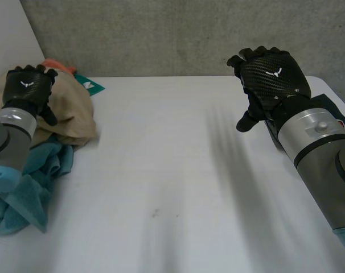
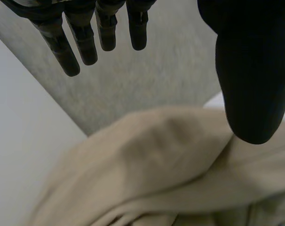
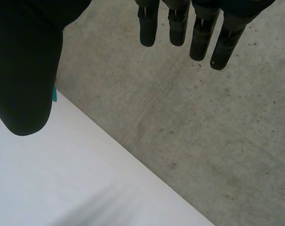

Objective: Fold the laundry.

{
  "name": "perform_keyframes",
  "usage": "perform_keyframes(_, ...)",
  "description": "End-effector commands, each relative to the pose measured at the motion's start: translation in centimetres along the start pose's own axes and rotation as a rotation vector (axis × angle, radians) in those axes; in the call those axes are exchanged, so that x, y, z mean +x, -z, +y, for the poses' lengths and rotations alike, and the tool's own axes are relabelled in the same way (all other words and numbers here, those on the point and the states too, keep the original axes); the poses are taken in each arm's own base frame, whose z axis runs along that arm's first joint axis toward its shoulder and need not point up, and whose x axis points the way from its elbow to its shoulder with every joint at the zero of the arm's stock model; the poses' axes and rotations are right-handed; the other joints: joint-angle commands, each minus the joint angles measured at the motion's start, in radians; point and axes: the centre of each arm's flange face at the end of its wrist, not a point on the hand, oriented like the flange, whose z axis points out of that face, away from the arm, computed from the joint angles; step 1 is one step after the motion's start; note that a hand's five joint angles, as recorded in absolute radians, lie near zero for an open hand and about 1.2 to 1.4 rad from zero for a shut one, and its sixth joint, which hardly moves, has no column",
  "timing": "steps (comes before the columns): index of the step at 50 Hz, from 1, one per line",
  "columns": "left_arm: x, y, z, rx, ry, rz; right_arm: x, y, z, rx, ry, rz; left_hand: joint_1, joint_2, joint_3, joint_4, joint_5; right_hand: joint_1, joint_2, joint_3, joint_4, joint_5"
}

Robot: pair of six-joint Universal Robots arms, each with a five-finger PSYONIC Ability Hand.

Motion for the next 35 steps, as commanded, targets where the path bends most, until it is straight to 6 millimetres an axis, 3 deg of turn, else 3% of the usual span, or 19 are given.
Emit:
perform_keyframes(1,-0.8,-3.6,5.0,-0.090,-0.178,-0.030,-0.1,0.0,0.1,-0.004,0.001,-0.003,-0.062,-0.028,-0.066,-0.049,-0.041,-0.019,-0.045,-0.029,-0.053,-0.060)
perform_keyframes(6,-0.9,-4.9,6.6,-0.116,-0.228,-0.054,-0.1,0.0,0.3,-0.010,0.003,-0.004,0.026,0.059,0.022,0.039,0.047,-0.019,-0.045,-0.029,-0.053,-0.060)
perform_keyframes(8,-1.0,-5.3,6.9,-0.123,-0.238,-0.067,-0.1,0.0,0.3,-0.012,0.003,-0.005,0.213,0.247,0.209,0.226,0.234,-0.019,-0.045,-0.029,-0.053,-0.060)
perform_keyframes(13,-0.1,-4.9,6.9,-0.139,-0.264,-0.074,-0.1,0.0,0.3,-0.012,0.004,-0.005,1.034,1.068,1.030,1.047,1.055,-0.019,-0.045,-0.029,-0.053,-0.060)
perform_keyframes(16,1.8,-3.9,5.8,-0.124,-0.258,-0.043,-0.1,-0.1,0.3,-0.010,0.006,-0.003,1.156,1.190,1.152,1.169,1.177,-0.019,-0.045,-0.029,-0.053,-0.060)
perform_keyframes(18,4.0,-2.4,2.8,-0.057,-0.249,0.001,-0.1,-0.1,0.2,-0.008,0.006,-0.002,1.156,1.190,1.152,1.169,1.177,-0.019,-0.045,-0.029,-0.053,-0.060)
perform_keyframes(24,9.0,2.6,-2.1,0.054,-0.204,0.135,0.7,-0.4,0.1,-0.003,0.012,0.020,1.156,1.190,1.152,1.169,1.177,-0.019,-0.045,-0.029,-0.053,-0.060)
perform_keyframes(28,13.6,8.5,-6.8,0.167,-0.108,0.289,1.9,-0.9,0.2,-0.007,0.017,0.055,1.156,1.190,1.152,1.169,1.177,-0.019,-0.045,-0.029,-0.053,-0.060)
perform_keyframes(35,19.1,16.2,-7.5,0.192,-0.054,0.524,2.8,-1.3,0.2,0.001,0.016,0.050,1.156,1.190,1.152,1.169,1.177,-0.019,-0.045,-0.029,-0.053,-0.060)
